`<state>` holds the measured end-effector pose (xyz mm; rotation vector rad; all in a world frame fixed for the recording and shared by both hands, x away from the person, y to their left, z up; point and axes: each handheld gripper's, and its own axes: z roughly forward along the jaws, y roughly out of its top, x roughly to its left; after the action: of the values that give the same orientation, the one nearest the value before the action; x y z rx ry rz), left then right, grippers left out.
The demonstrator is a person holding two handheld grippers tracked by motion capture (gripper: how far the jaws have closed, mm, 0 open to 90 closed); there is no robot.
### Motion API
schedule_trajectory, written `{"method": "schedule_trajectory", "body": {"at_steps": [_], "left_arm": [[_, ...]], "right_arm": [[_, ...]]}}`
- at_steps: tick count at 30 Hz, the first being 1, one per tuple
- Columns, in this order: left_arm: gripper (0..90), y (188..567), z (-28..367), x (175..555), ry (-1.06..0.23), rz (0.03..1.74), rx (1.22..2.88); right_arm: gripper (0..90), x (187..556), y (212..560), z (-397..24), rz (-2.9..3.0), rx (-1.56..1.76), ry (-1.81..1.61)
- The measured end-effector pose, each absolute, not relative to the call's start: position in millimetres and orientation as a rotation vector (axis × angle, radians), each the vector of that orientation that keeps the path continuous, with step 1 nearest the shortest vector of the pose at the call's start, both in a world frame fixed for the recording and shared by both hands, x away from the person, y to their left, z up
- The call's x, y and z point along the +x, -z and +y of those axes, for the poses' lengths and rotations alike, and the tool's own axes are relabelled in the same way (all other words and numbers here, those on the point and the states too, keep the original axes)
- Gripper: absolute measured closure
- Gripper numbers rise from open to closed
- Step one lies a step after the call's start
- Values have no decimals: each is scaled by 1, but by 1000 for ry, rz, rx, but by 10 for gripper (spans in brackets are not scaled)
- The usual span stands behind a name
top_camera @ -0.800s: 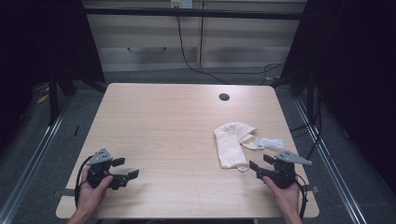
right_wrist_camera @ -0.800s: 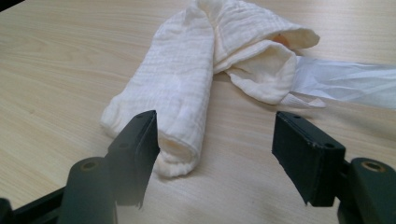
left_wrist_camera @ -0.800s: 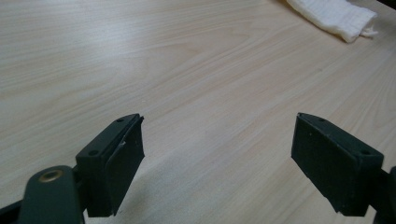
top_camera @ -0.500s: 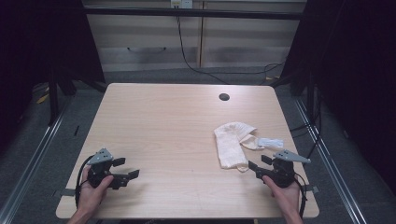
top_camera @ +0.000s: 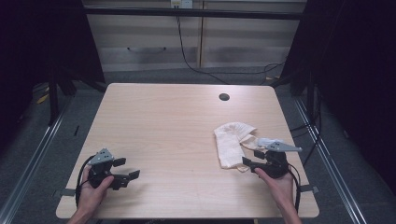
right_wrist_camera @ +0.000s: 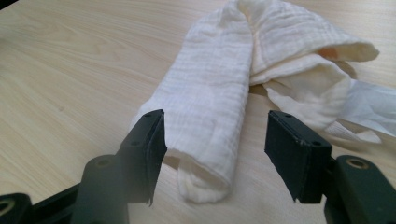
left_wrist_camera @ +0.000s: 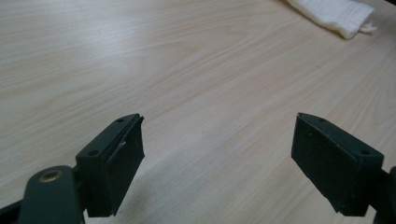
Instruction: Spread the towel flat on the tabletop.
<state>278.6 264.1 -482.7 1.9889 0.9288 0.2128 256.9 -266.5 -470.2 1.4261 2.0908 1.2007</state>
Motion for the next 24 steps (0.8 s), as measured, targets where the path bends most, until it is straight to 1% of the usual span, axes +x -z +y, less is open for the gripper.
{"method": "schedule_trajectory", "body": {"at_steps": [3, 5, 11, 12, 14, 15, 18, 24], "left_arm": [[167, 483, 263, 279, -210, 927, 1988], [167, 484, 262, 280, -205, 932, 1996], [167, 486, 261, 281, -203, 935, 2006], [167, 486, 262, 281, -205, 935, 2006], [167, 485, 262, 281, -206, 934, 2006], [167, 485, 262, 281, -206, 935, 2006], [167, 486, 262, 281, -204, 930, 2009], [167, 486, 262, 282, -204, 934, 2007]], "right_arm": [[406, 262, 468, -265, 2120, 1420, -1218], [463, 269, 467, -263, 2157, 1403, -1206], [511, 289, 469, -261, 2211, 1397, -1203], [546, 295, 470, -260, 2234, 1388, -1188], [563, 297, 471, -259, 2238, 1379, -1178], [607, 300, 471, -258, 2246, 1381, -1167], [623, 310, 474, -258, 2250, 1390, -1150], [597, 327, 480, -257, 2254, 1404, -1147]]}}
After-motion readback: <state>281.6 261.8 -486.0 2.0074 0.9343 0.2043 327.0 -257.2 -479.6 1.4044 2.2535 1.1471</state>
